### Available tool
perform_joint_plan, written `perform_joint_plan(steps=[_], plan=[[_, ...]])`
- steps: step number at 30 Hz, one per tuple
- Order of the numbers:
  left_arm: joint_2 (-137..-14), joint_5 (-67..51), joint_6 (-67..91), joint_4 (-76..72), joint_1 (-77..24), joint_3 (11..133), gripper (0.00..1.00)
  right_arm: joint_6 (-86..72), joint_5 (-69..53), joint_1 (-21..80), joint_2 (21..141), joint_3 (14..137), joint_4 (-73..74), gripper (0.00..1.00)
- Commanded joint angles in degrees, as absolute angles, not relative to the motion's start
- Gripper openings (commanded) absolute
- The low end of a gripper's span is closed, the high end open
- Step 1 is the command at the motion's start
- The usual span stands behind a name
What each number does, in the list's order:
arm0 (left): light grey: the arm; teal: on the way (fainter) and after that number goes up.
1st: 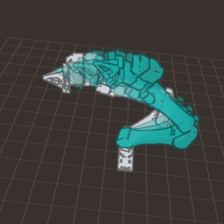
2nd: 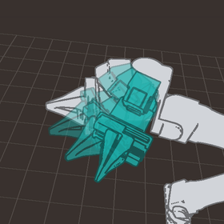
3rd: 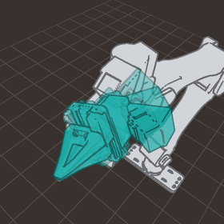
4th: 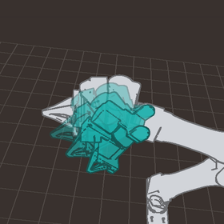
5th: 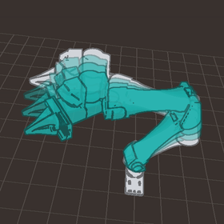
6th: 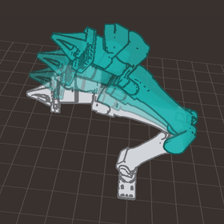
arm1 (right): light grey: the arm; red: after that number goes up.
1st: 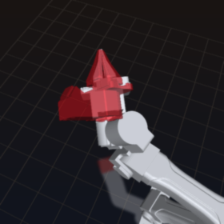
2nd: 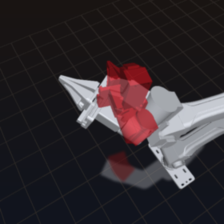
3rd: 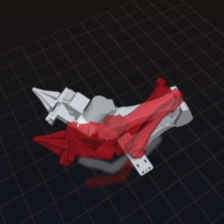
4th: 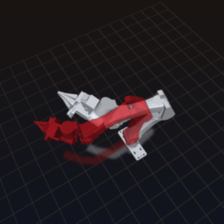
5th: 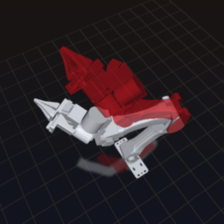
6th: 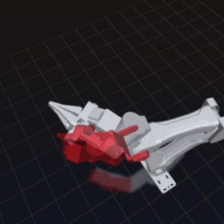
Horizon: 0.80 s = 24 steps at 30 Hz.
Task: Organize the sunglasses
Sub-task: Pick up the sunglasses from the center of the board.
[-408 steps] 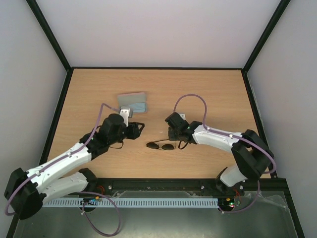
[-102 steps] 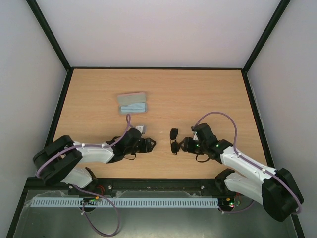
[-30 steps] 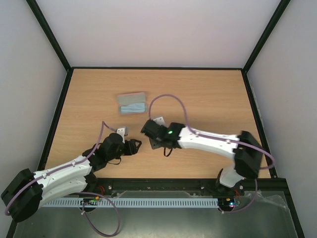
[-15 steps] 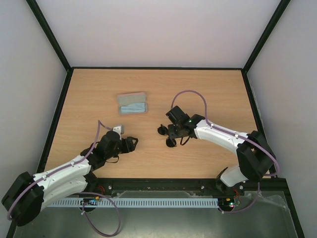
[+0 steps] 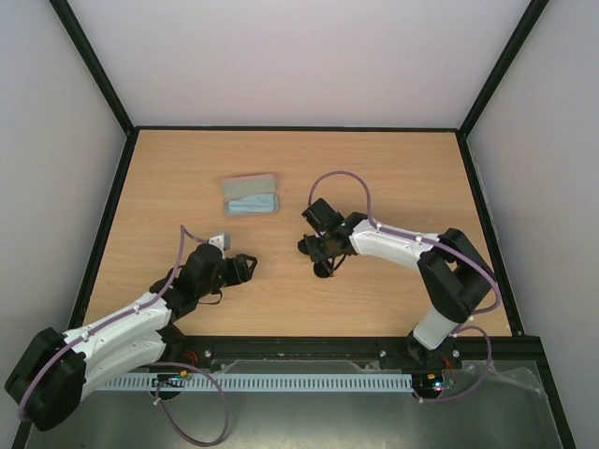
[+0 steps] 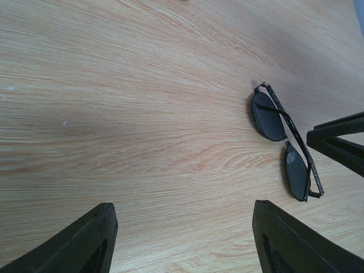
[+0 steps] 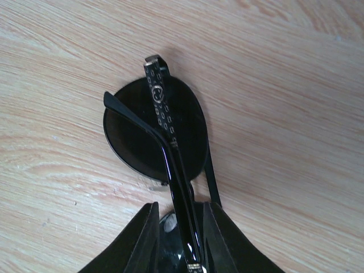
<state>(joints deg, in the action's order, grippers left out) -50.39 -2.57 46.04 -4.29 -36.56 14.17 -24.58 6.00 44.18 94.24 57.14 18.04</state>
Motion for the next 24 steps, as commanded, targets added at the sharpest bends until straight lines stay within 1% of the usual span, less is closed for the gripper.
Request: perform_joint_plan(steps=[1, 13, 24], plan=[[-50.81, -2.90, 45.61, -3.69, -36.21, 13.82, 0.68, -22.56, 6.97, 43.96, 96.47, 59.81, 19.63, 0.23], [-51.63, -3.16, 45.26, -4.03, -36.21, 13.92, 0.68, -22.07, 7.48, 44.03, 99.73, 60.69, 20.27, 0.23], [-52.21, -3.52, 45.23, -4.48, -36.21, 14.40, 0.68, -22.55, 9.51, 44.03, 100.96, 60.62, 20.82, 0.06]])
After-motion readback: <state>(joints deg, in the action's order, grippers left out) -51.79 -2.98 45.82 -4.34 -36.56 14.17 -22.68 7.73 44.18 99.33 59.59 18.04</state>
